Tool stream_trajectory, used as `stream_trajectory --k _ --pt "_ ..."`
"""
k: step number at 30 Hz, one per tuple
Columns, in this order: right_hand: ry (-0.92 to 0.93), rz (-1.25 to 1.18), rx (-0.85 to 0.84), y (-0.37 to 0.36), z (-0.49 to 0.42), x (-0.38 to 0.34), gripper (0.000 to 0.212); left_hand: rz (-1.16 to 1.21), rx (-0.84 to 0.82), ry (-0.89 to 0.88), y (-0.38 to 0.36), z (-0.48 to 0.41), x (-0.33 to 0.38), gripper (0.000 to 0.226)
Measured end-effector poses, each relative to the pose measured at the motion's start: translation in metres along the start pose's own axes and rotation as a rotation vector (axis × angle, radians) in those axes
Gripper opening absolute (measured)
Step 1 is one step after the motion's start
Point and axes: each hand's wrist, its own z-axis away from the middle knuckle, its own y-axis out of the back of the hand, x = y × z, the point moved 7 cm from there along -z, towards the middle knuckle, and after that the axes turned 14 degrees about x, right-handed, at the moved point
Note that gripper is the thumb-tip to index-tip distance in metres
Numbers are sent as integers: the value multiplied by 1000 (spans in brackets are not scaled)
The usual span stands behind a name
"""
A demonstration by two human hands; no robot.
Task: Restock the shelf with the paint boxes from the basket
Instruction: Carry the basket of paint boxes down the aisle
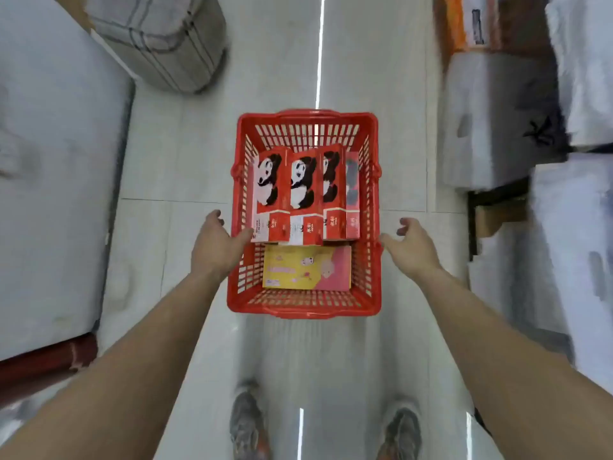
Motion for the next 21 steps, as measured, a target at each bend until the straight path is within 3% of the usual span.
stream_trajectory --k 5,8,11,16,21 --pt "4 -176 -1 -68 -63 8 61 68 19 33 -71 -63 -24 64" --pt "83 -160 -34 -87 -82 3 37 94 8 18 -87 -83 -32 41" --pt "96 -198 -17 -86 -81 3 28 148 -15 -15 -88 -80 -32 28" --pt "95 -241 -35 -50 -35 -1 25 178 -25 -24 -47 -30 -25 20" --pt "71 -237 -54 46 57 -54 24 175 -55 -9 70 33 14 10"
